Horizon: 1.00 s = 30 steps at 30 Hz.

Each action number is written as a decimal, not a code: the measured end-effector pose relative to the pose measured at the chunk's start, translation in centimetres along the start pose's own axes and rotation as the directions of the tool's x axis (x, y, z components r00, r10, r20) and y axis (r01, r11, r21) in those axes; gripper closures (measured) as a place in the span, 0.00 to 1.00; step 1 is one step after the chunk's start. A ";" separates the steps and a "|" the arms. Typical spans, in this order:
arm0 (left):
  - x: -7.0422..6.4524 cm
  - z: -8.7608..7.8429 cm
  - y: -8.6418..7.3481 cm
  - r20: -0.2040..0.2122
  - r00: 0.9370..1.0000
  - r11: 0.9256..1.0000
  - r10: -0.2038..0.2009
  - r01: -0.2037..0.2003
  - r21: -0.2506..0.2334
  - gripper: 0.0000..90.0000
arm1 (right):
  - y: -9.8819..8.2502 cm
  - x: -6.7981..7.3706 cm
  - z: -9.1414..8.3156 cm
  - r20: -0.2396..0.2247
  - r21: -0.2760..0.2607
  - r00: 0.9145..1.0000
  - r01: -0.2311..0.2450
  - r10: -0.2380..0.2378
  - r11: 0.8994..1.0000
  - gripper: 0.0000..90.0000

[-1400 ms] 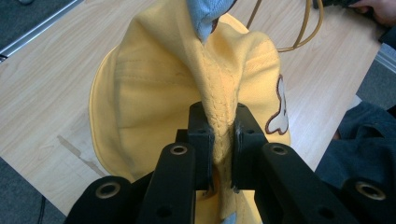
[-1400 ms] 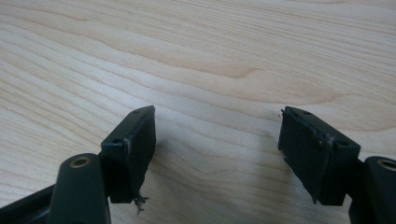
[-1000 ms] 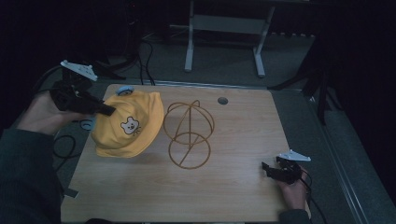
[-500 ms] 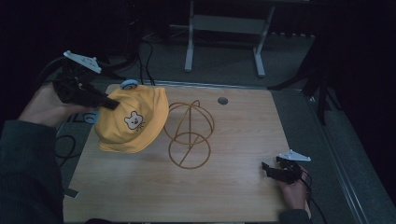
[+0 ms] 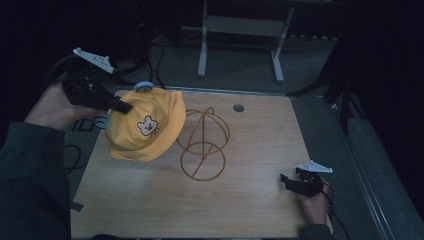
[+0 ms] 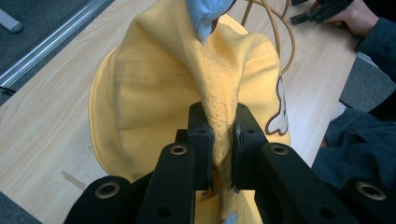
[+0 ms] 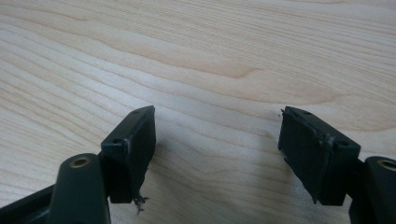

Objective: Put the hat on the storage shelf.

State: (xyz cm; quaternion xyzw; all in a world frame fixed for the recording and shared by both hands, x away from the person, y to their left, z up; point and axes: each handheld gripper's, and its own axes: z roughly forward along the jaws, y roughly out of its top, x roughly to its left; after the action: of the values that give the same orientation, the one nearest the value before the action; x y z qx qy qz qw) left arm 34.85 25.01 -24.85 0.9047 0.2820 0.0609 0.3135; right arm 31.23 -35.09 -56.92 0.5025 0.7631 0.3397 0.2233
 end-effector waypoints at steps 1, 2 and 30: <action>0.0 0.0 0.0 0.000 1.000 1.000 -0.002 0.002 -0.002 0.90 | 0.0 0.0 0.0 -0.001 0.000 1.000 0.000 0.000 1.000 0.30; 0.0 0.1 0.1 0.001 1.000 1.000 -0.003 0.003 -0.001 0.90 | 0.0 0.0 0.0 -0.001 0.000 1.000 0.000 0.000 1.000 0.30; -0.4 0.0 3.0 0.040 0.999 0.999 0.024 -0.023 -0.024 0.90 | 0.0 0.0 0.0 -0.001 0.000 1.000 0.000 0.000 1.000 0.30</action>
State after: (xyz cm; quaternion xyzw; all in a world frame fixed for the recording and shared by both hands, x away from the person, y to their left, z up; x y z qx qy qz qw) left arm 35.96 22.89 -23.07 0.9053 0.2640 0.0496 0.3291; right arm 31.23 -35.08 -56.92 0.5023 0.7632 0.3398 0.2230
